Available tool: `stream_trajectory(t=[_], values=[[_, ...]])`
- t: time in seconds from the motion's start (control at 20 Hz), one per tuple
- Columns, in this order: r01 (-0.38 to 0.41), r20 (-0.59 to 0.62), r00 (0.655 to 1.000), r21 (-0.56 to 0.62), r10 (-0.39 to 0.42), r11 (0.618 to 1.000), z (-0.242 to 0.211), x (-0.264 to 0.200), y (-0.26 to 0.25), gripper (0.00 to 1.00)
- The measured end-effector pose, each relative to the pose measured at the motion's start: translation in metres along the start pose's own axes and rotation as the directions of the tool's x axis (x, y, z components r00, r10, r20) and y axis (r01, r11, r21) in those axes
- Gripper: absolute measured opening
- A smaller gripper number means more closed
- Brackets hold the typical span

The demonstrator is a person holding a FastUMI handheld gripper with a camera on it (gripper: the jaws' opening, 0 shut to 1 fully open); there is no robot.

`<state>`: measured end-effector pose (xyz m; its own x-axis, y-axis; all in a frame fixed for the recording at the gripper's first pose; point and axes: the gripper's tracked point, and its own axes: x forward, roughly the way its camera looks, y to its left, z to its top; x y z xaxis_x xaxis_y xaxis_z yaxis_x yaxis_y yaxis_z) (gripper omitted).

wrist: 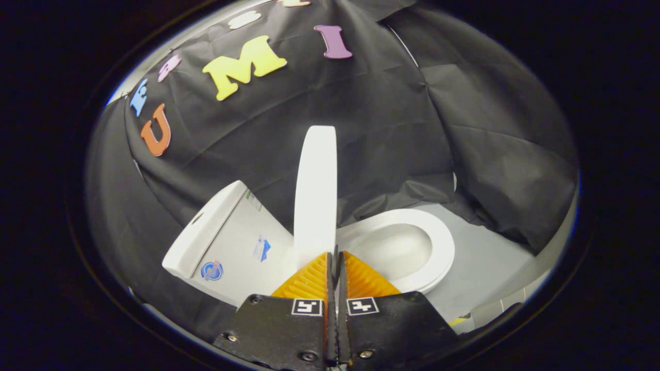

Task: Open the toilet lid.

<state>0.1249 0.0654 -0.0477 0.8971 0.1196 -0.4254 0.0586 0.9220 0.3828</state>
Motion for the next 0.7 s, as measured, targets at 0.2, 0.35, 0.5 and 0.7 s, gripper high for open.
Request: stream_trajectory(t=[0.2, 0.35, 0.5, 0.7], values=[[0.008, 0.021, 1.0, -0.054, -0.007, 0.999, 0.0, -0.003, 0.018, 0.05], [0.027, 0.025, 0.999, -0.086, -0.025, 0.996, 0.0, -0.003, 0.026, 0.06], [0.045, 0.031, 0.999, -0.116, -0.042, 0.992, -0.001, -0.004, 0.037, 0.06], [0.066, 0.043, 0.997, -0.161, -0.06, 0.985, -0.005, -0.003, 0.051, 0.06]])
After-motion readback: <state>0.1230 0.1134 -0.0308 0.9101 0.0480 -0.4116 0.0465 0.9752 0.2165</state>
